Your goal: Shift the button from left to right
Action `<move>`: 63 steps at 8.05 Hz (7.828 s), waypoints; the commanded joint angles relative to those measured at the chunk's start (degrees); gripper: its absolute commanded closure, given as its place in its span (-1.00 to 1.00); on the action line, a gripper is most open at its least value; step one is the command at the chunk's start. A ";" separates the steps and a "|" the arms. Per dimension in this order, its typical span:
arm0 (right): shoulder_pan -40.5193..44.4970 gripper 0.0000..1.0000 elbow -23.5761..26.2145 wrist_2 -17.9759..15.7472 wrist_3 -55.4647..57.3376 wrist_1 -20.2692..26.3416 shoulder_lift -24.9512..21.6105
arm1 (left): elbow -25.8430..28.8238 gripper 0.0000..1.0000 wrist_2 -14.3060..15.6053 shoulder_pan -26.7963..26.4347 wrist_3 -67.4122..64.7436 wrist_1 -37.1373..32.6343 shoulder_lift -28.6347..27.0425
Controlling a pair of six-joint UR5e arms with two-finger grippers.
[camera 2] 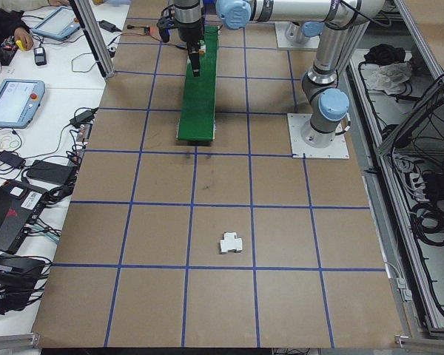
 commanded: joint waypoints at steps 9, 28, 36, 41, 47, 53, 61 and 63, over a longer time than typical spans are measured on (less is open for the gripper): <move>-8.13 1.00 -11.01 -14.95 -7.51 16.98 -3.05 | -0.25 -1.00 0.13 0.14 0.06 -0.04 0.98; -51.24 1.00 -11.90 -21.56 -61.77 5.61 4.73 | -0.52 -1.00 0.48 0.23 0.06 0.67 0.80; -52.65 0.66 -10.76 -21.47 -65.37 4.61 6.94 | -0.52 -1.00 0.48 0.23 0.06 0.75 0.80; -52.65 0.24 -9.28 -21.04 -66.52 2.15 7.83 | -0.52 -1.00 0.48 0.23 0.15 0.75 0.89; -52.65 -0.88 -8.47 -20.15 -69.23 0.57 7.65 | -0.52 -1.00 0.39 0.14 0.06 0.84 0.80; -52.29 -1.00 -8.73 -19.45 -69.86 13.52 -9.10 | -0.43 -1.00 0.39 0.14 0.06 0.84 0.89; -17.80 -1.00 -9.71 -14.44 -34.21 14.89 -20.12 | -0.25 -1.00 0.39 0.05 0.06 1.02 0.80; -7.35 -1.00 -9.71 -15.57 -26.56 14.63 -21.09 | -0.43 -1.00 0.48 0.05 0.15 1.02 0.80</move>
